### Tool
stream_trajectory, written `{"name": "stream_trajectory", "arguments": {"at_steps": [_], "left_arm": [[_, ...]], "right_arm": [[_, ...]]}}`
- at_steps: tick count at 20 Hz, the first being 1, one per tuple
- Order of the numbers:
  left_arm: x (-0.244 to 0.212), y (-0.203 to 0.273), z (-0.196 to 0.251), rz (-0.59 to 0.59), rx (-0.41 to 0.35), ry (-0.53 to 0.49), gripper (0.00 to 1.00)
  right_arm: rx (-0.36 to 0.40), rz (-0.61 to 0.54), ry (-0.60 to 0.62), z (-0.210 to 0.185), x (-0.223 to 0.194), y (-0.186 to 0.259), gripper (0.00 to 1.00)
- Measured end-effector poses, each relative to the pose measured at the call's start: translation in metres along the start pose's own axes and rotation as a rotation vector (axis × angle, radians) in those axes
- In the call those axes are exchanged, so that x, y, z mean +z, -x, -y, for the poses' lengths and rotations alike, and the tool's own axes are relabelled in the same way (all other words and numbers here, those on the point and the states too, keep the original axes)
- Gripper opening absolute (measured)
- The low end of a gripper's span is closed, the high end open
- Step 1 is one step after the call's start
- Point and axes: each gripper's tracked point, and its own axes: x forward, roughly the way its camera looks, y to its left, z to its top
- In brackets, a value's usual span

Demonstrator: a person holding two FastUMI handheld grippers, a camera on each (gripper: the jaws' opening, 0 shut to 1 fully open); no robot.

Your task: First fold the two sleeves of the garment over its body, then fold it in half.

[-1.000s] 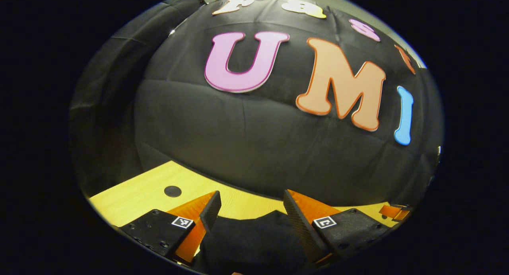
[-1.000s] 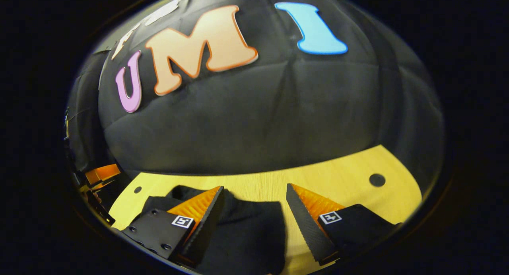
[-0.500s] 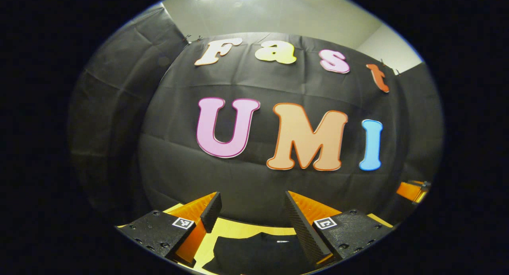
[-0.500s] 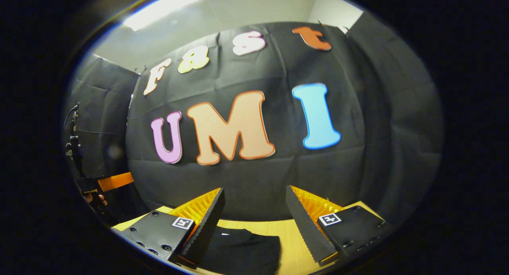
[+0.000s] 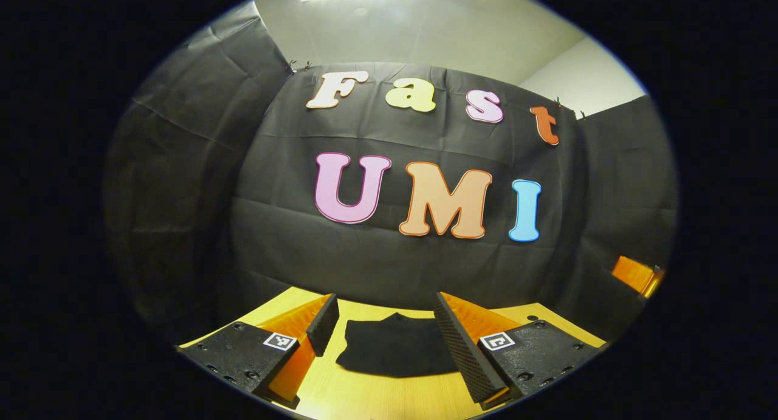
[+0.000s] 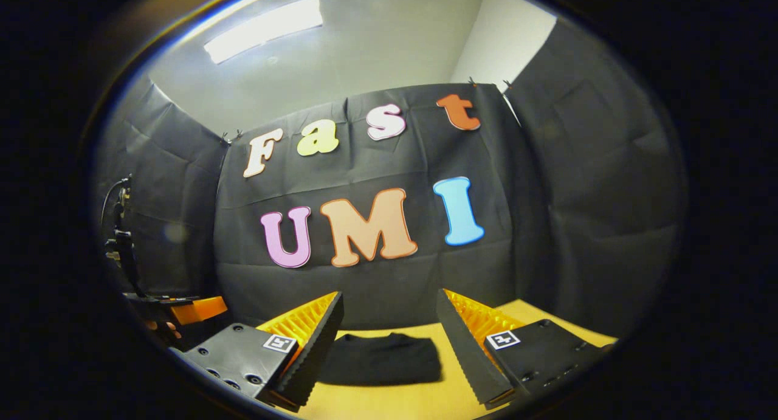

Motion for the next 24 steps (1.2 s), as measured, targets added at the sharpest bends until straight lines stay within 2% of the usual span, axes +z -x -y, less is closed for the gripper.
{"name": "stream_trajectory", "arguments": {"at_steps": [2,3,4,7,9,11,12,14,15,19,22,24], "left_arm": [[0.004,0.035,-0.006,0.000,-0.009,-0.021,0.92],[0.004,0.052,-0.009,0.001,-0.010,-0.041,0.92],[0.002,0.069,-0.011,-0.002,-0.015,-0.053,0.92],[-0.008,0.111,-0.002,-0.023,-0.070,-0.054,0.92],[-0.012,0.128,0.002,-0.036,-0.095,-0.060,0.93],[-0.004,0.136,0.002,-0.021,-0.089,-0.066,0.93],[0.001,0.137,0.003,-0.007,-0.081,-0.060,0.93],[0.007,0.139,0.008,0.011,-0.056,-0.035,0.92],[0.007,0.137,0.009,0.008,-0.032,-0.020,0.92],[0.013,0.142,0.005,0.015,0.111,0.013,0.93],[0.011,0.150,0.010,0.033,0.148,0.029,0.92],[0.016,0.149,0.011,0.041,0.163,0.030,0.92]], "right_arm": [[0.001,0.000,0.001,-0.017,-0.015,0.036,0.97],[-0.007,0.005,0.024,-0.023,-0.021,0.053,0.94],[-0.019,0.004,0.049,-0.027,-0.027,0.069,0.97],[-0.016,-0.017,0.059,-0.050,-0.047,0.116,0.97],[-0.008,-0.024,0.043,-0.057,-0.052,0.136,0.96],[0.002,-0.027,0.055,-0.056,-0.052,0.145,0.94],[0.010,-0.022,0.061,-0.054,-0.049,0.147,0.97],[0.037,-0.016,0.054,-0.047,-0.042,0.147,0.94],[0.057,-0.012,0.047,-0.043,-0.040,0.147,0.97],[0.113,0.029,0.061,-0.018,-0.021,0.146,0.97],[0.144,0.042,0.075,-0.004,-0.026,0.135,0.97],[0.159,0.005,0.067,0.001,-0.038,0.131,0.97]]}}
